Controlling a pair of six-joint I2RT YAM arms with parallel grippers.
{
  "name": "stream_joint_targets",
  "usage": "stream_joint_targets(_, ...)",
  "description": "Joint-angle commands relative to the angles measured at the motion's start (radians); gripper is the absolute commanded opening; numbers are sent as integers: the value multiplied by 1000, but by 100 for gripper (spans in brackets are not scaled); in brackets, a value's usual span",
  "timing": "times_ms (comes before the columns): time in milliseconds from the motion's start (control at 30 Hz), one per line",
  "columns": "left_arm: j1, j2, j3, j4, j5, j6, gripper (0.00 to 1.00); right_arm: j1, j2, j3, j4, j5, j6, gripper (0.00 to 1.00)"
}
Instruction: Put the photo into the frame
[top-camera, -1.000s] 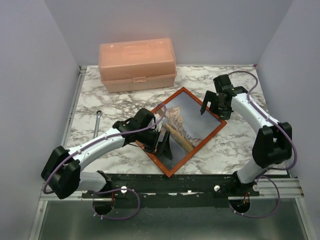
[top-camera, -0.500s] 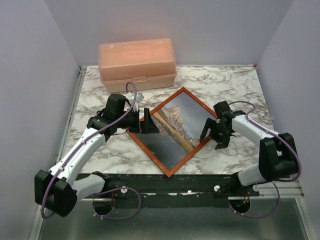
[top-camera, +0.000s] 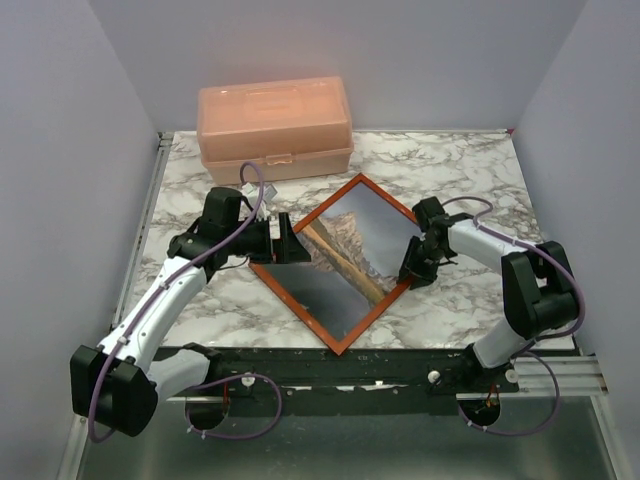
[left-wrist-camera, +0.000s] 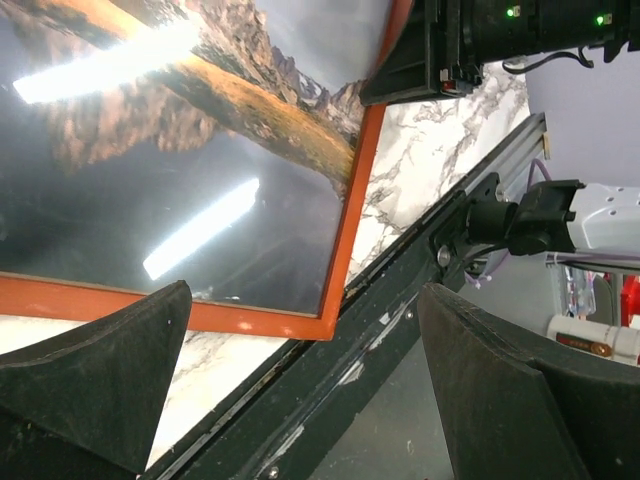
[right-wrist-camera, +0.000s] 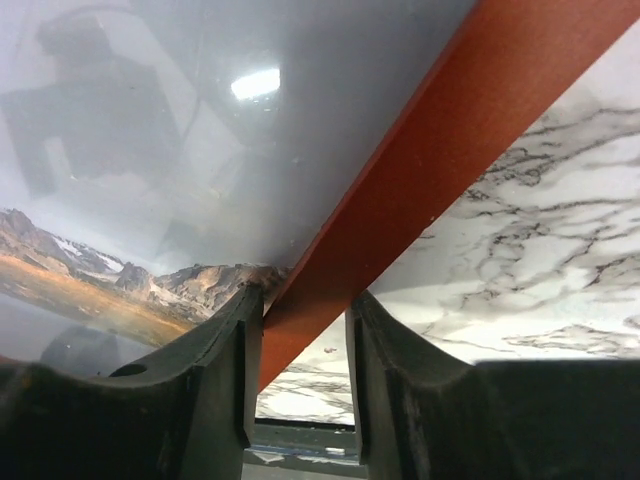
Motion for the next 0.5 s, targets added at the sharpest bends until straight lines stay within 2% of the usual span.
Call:
stream_joint_targets(0,37,-5,10,-12,5,29,99,10,0,25,2,105,-73,33)
stream_joint_targets(100,63,10,9,-16,-16,26,99,9,8,60,-14,166,-128,21)
stream_joint_targets(167,82,24,7,-22,-41,23,98,9,26,95,-25,202,-175,11)
stream_joint_targets(267,106,55,3,-44,-96,23,98,9,63,159,-41,250,-258,3)
stream_joint_targets(400,129,115,1,-75,-200,23,98,9,117,248,-45,339,-344,2)
stream_joint_targets(467,133,156,2,-84,-242,21,98,9,149,289,-46,374,-353,9)
